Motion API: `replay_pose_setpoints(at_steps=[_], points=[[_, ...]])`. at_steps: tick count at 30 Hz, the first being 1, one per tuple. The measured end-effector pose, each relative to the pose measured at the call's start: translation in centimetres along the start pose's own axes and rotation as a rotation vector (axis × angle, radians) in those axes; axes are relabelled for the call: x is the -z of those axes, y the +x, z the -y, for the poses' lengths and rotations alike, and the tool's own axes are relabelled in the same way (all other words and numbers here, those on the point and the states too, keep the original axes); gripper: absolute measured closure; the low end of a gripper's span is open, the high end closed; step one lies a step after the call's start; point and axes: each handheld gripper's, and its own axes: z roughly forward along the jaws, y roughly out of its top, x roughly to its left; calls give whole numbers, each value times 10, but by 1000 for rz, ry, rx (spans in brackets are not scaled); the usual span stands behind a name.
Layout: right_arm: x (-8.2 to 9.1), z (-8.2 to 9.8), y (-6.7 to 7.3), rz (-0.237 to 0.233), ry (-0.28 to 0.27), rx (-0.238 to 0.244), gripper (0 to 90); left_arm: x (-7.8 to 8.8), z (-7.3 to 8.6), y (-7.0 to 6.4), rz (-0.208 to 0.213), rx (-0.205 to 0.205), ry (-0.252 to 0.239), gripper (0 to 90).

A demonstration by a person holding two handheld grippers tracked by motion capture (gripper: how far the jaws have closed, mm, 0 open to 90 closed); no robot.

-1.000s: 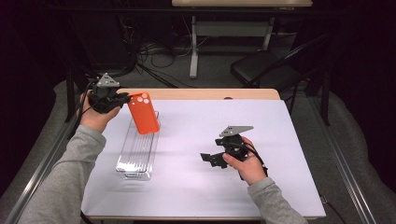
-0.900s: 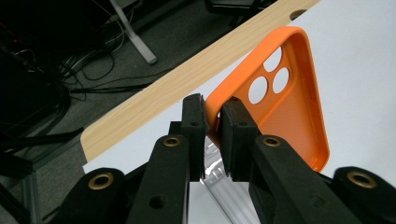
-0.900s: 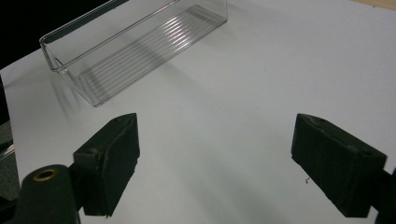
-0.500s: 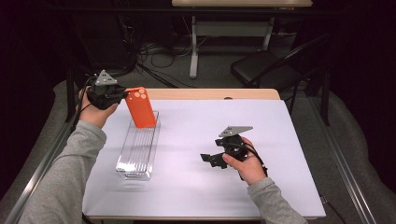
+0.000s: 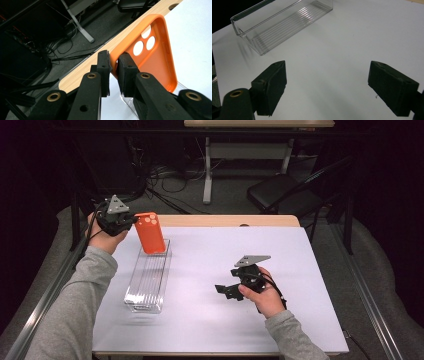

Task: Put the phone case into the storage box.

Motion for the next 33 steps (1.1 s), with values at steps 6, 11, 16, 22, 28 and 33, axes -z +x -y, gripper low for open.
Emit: replay_pose_setpoints(at_steps=[6, 11, 16, 22, 28, 33], points=[[0, 0, 0, 1, 1, 4, 151, -6, 1, -1, -11, -21, 5, 811], [0, 1, 0, 4, 2, 4, 151, -10, 3, 0, -20, -13, -1, 811], [0, 1, -1, 7, 2, 3, 151, -16, 8, 2, -27, -7, -2, 811], [0, 1, -1, 5, 4, 2, 151, -22, 15, 3, -38, -2, -4, 811], [0, 1, -1, 7, 2, 3, 151, -26, 16, 3, -46, -15, -13, 811], [0, 1, -1, 7, 4, 3, 151, -28, 15, 1, -53, -35, -21, 812]])
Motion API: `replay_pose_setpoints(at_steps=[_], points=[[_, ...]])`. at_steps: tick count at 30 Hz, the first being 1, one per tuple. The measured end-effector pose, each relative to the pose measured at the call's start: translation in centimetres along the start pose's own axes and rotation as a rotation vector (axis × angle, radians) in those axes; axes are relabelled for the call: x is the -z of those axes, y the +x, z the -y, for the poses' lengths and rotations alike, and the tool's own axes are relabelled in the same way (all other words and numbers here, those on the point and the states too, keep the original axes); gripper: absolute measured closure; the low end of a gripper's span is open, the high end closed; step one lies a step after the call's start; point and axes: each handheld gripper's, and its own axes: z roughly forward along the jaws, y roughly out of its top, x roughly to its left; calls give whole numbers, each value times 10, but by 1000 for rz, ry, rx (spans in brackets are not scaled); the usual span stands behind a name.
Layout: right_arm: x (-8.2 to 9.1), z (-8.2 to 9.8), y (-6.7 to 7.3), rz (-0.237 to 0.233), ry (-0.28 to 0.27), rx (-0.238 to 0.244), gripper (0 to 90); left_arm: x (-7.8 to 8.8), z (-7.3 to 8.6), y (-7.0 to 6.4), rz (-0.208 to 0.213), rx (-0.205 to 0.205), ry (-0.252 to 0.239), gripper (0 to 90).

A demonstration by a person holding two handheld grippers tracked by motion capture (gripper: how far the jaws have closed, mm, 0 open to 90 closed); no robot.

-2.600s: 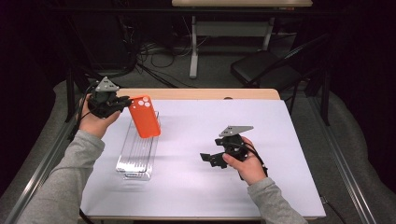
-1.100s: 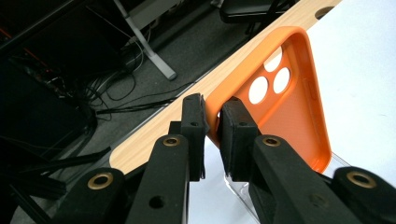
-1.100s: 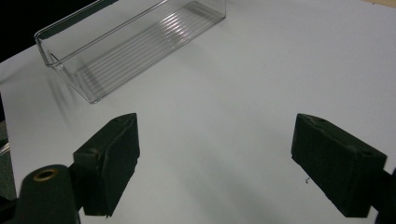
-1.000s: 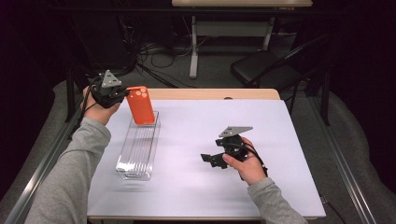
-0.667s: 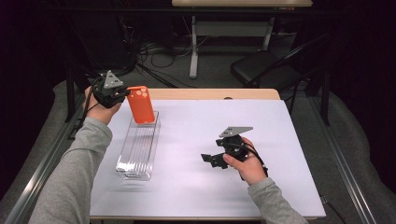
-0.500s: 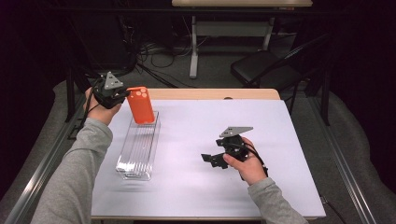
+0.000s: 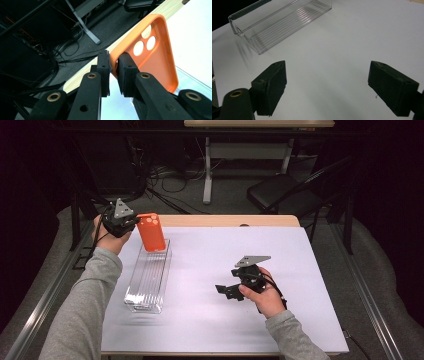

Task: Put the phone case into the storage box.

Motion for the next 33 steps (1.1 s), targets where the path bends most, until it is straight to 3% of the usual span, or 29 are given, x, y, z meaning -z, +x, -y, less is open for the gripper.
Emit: replay_pose_setpoints(at_steps=[8, 33], points=[[0, 0, 0, 2, -2, 1, 151, -6, 2, -4, -19, -43, -11, 812], [1, 0, -1, 5, -4, 2, 151, -19, 13, -15, -19, -98, -24, 812]])
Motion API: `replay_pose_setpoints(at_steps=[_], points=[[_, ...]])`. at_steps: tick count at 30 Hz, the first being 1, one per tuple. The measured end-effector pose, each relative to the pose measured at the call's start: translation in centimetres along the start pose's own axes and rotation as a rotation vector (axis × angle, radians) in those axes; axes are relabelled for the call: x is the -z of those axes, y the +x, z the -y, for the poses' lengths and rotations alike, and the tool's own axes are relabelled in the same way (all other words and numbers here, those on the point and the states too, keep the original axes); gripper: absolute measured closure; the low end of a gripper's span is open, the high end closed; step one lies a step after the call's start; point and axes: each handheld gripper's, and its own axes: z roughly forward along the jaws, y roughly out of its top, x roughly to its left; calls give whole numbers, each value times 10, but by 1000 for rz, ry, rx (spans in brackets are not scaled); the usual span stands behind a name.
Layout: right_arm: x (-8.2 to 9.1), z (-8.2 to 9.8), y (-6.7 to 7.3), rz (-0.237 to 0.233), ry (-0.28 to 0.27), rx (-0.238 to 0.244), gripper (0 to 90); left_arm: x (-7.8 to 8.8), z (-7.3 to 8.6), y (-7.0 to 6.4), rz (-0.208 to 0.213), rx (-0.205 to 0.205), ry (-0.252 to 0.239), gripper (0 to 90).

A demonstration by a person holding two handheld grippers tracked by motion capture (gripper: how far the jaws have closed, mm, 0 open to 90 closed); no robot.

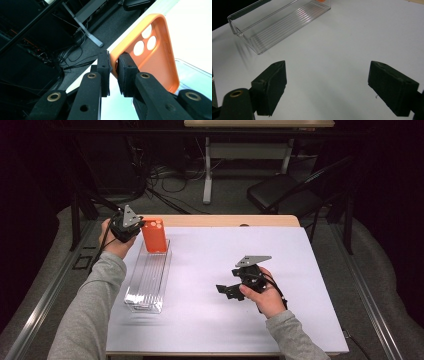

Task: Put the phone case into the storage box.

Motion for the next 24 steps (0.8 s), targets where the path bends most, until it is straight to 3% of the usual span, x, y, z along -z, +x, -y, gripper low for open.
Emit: replay_pose_setpoints(at_steps=[11, 24], points=[[-2, 0, 1, 0, 7, 2, 151, -2, 9, -3, -11, -2, -12, 812], [-1, 0, 1, 0, 7, 3, 151, -3, 7, -5, -9, -7, -25, 813]])
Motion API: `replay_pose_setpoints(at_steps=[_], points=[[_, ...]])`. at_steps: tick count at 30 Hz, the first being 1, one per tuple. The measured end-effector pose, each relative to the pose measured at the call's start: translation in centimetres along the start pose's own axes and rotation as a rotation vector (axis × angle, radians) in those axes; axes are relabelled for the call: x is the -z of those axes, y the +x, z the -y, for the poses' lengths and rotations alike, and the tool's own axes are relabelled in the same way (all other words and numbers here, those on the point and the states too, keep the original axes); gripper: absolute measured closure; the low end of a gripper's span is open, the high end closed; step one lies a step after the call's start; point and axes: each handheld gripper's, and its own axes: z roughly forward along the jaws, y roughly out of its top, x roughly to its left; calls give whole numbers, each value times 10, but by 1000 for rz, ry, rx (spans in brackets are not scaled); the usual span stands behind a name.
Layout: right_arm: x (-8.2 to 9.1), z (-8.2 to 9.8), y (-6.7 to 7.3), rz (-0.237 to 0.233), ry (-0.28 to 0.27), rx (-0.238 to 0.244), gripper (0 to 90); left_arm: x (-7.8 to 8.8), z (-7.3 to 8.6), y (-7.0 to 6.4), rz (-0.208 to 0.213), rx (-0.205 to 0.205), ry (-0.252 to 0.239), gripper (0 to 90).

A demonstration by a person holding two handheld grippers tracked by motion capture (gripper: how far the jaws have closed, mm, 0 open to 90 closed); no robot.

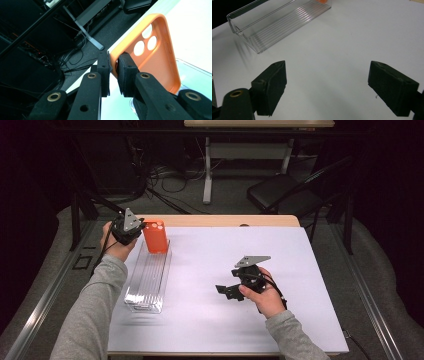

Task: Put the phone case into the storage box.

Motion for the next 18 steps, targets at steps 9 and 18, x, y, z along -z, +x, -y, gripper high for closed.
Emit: replay_pose_setpoints(at_steps=[9, 18], points=[[-1, 0, 0, -2, 0, 1, 151, -2, 1, -1, 4, -7, 2, 813], [0, 0, 0, 0, 1, 4, 151, -5, 1, -5, 9, -26, 8, 812]])
